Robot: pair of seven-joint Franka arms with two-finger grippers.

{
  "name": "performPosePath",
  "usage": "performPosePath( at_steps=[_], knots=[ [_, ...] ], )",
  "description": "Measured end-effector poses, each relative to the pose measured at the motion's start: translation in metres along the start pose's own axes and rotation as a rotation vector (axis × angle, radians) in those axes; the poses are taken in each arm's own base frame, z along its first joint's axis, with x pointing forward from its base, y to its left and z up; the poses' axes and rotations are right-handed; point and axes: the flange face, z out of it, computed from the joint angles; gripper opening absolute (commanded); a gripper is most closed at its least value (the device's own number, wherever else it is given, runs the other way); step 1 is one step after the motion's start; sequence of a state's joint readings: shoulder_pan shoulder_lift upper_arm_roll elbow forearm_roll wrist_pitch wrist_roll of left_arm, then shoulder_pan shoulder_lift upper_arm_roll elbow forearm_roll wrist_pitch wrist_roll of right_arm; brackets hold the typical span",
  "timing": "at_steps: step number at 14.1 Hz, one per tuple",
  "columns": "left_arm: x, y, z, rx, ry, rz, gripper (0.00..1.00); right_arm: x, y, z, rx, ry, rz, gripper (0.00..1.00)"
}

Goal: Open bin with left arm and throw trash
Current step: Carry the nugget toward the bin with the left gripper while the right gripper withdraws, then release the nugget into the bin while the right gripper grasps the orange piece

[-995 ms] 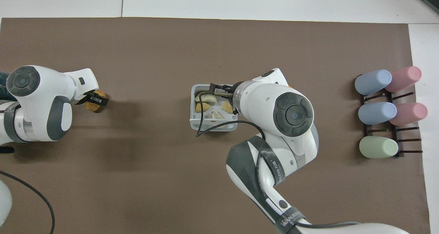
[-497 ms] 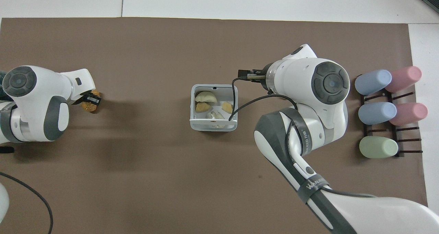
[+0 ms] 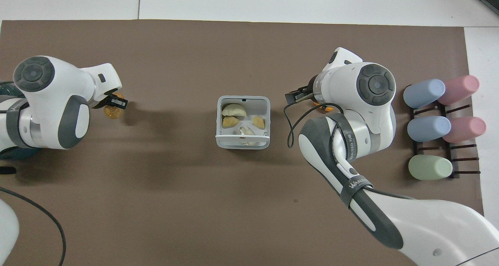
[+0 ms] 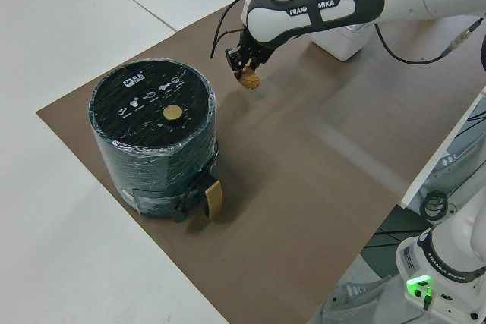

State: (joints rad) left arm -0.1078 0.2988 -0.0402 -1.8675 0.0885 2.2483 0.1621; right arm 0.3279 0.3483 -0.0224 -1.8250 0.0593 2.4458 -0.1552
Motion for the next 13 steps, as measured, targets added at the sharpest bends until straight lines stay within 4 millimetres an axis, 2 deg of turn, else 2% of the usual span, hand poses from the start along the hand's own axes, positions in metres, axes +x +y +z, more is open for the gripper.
performPosePath(
  at_steps=[3,5,6,9,12,13],
  knots=[
    [0.027,0.064,-0.057,-0.015,-0.056,-0.094,0.00,-0.014,0.022,0.015,-0.002,-0.037,-0.179,1.00],
    [0.038,0.110,-0.097,-0.051,-0.074,-0.161,0.00,-0.021,0.033,0.026,0.002,-0.059,-0.292,1.00],
    [0.041,0.132,-0.110,-0.067,-0.073,-0.197,0.00,-0.023,0.038,0.032,0.004,-0.068,-0.332,1.00],
    [0.044,0.204,-0.126,-0.124,-0.044,-0.320,0.00,-0.031,0.052,0.047,0.014,-0.094,-0.441,1.00],
    [0.041,0.277,-0.128,-0.171,0.006,-0.372,0.00,-0.043,0.060,0.067,0.034,-0.129,-0.530,1.00],
    [0.039,0.294,-0.125,-0.192,0.015,-0.377,0.00,-0.044,0.061,0.070,0.036,-0.132,-0.540,0.88]
  ],
)
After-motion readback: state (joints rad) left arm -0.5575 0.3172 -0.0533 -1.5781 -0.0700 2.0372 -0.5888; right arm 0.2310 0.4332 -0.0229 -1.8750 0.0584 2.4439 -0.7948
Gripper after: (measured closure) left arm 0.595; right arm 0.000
